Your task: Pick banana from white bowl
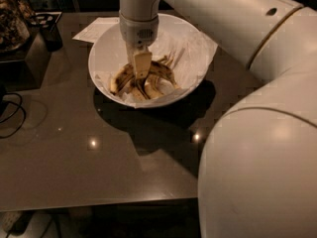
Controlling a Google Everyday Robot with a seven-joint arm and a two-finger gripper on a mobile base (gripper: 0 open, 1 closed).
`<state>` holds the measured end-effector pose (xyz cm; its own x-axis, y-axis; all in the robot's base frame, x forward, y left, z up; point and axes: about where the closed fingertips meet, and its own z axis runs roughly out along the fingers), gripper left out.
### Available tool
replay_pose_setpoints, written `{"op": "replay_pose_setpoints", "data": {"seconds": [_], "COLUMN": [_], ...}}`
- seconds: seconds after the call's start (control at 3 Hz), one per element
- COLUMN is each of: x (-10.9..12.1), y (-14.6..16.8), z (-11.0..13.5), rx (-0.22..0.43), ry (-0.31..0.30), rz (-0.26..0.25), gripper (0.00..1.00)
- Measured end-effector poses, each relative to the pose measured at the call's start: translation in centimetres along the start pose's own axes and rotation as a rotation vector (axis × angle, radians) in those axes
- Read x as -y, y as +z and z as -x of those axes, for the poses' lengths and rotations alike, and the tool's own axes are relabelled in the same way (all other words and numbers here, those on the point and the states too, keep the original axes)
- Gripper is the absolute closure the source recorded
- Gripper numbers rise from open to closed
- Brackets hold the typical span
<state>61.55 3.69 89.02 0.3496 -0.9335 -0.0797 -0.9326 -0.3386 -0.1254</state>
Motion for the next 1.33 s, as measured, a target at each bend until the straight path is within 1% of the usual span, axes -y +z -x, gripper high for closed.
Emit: {"op": "replay_pose_setpoints", "data": {"seconds": [0.33, 0.67, 1.0, 1.33], "x": [-0.2, -0.2, 0.5, 0.9], "y": [-2.7, -2.7, -3.3, -5.6], "z": [0.3, 0.3, 0.8, 2.6], "rx": [-0.018, -0.018, -0.041, -0.087], "ry": [0.032, 0.032, 0.025, 0.013], "rz": [-0.003, -0.002, -0.029, -0.059], "gripper": [1.0, 1.0, 1.0, 1.0]}}
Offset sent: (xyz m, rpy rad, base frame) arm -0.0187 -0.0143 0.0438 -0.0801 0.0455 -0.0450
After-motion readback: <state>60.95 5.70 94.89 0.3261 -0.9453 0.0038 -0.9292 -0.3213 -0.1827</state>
